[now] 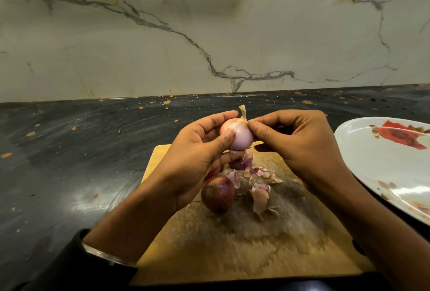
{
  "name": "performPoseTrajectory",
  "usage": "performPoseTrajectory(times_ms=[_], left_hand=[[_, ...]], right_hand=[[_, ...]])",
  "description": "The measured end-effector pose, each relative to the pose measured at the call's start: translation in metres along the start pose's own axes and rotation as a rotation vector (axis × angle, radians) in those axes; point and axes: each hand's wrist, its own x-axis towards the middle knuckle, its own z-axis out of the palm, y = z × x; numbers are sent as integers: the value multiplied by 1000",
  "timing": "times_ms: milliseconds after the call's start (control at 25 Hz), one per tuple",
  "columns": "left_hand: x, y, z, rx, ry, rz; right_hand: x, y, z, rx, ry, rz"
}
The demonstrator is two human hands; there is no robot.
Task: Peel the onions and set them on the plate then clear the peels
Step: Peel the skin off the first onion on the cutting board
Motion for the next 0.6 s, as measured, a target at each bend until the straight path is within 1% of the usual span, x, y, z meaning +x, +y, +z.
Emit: performPoseTrajectory(times_ms=[160, 320, 440, 520, 600], left_hand=[[0, -2, 2, 34, 8, 9], [-1, -2, 3, 56, 1, 17], [-3, -2, 4, 67, -4, 10], [-3, -3, 5, 25, 3, -4], [-1, -1, 4, -21, 17, -10]], right_hand=[[0, 2, 0, -57, 39, -25], [-3, 2, 2, -147, 75, -89], [0, 5, 1, -195, 93, -92], [2, 7, 2, -170, 92, -69], [1, 5, 5, -74, 79, -27]])
